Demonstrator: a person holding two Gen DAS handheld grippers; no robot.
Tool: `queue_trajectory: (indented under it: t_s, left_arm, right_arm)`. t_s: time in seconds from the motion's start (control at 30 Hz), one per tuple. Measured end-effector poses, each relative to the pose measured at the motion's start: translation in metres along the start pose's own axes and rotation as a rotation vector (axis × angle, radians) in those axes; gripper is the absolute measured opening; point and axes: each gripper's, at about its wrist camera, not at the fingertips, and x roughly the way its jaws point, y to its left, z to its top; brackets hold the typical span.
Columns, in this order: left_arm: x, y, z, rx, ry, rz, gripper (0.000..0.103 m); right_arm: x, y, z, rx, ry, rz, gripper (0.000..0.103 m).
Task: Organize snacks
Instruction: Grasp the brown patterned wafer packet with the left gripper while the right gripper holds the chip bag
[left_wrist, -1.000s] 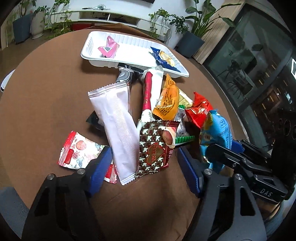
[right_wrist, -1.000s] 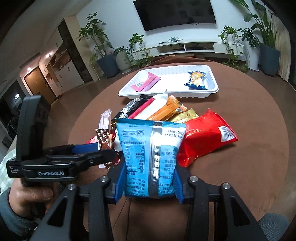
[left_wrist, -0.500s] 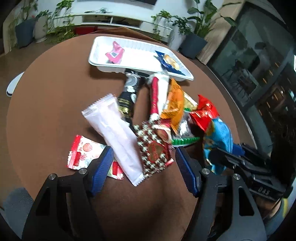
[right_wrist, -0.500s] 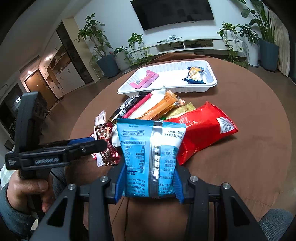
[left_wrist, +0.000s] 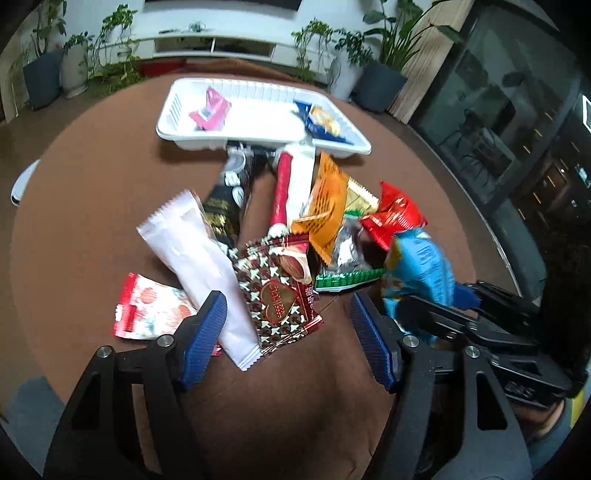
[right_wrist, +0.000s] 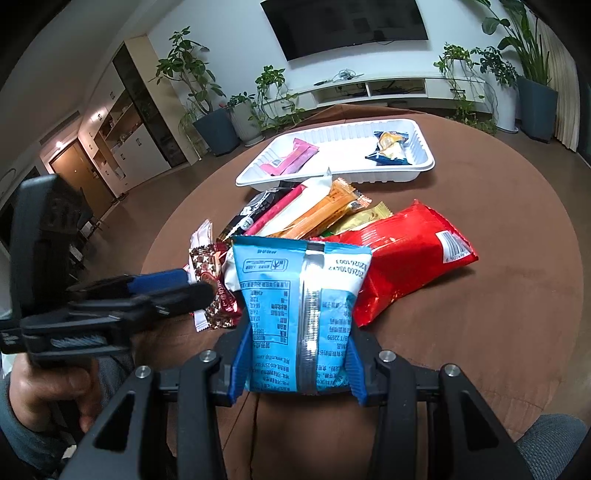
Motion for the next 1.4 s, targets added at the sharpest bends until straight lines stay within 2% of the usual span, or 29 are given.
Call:
queue_trajectory:
  t_s: [0.13, 0.2, 0.33, 0.4, 0.43, 0.67, 0.87, 1.4]
  left_arm:
    - [0.01, -0.006, 0.005, 0.027, -0.001, 0.038, 0.064]
    - [0.015, -0.006, 0.009, 0.024, 0.005, 0.041, 0.054]
    - [0.021, -0.009, 0.009, 0.042, 0.014, 0.059, 0.047]
    - [0.024, -0.008, 0.006, 0.046, 0.032, 0.051, 0.035]
    - [0.025, -0.008, 0.004, 0.053, 0.037, 0.051, 0.032]
    - [0.024, -0.011, -0.001, 0.105, 0.041, 0.056, 0.027]
    - [0.024, -0.005, -0.001, 0.088, 0.044, -0.015, 0.022]
    - [0.003, 0.013, -0.005, -0.016, 0.005, -0.159, 0.021]
  right_arm:
    - [-0.001, -0.003, 0.0, 0.015, -0.002, -0.001, 0.047]
    - [0.001, -0.003, 0.0, 0.014, -0.001, 0.0, 0.047]
    - [-0.001, -0.003, -0.002, 0.008, -0.004, 0.002, 0.047]
    - [-0.002, -0.003, -0.001, 0.009, -0.009, -0.001, 0.047]
    - [-0.002, -0.004, -0.001, 0.015, -0.01, -0.001, 0.047]
    - [-0.003, -0.003, -0.002, 0.013, -0.013, -0.002, 0.047]
    - [-0.004, -0.004, -0.004, 0.011, -0.022, -0.024, 0.046]
    - [-0.013, -0.011, -0.002, 0.049, -0.051, -0.021, 0.04]
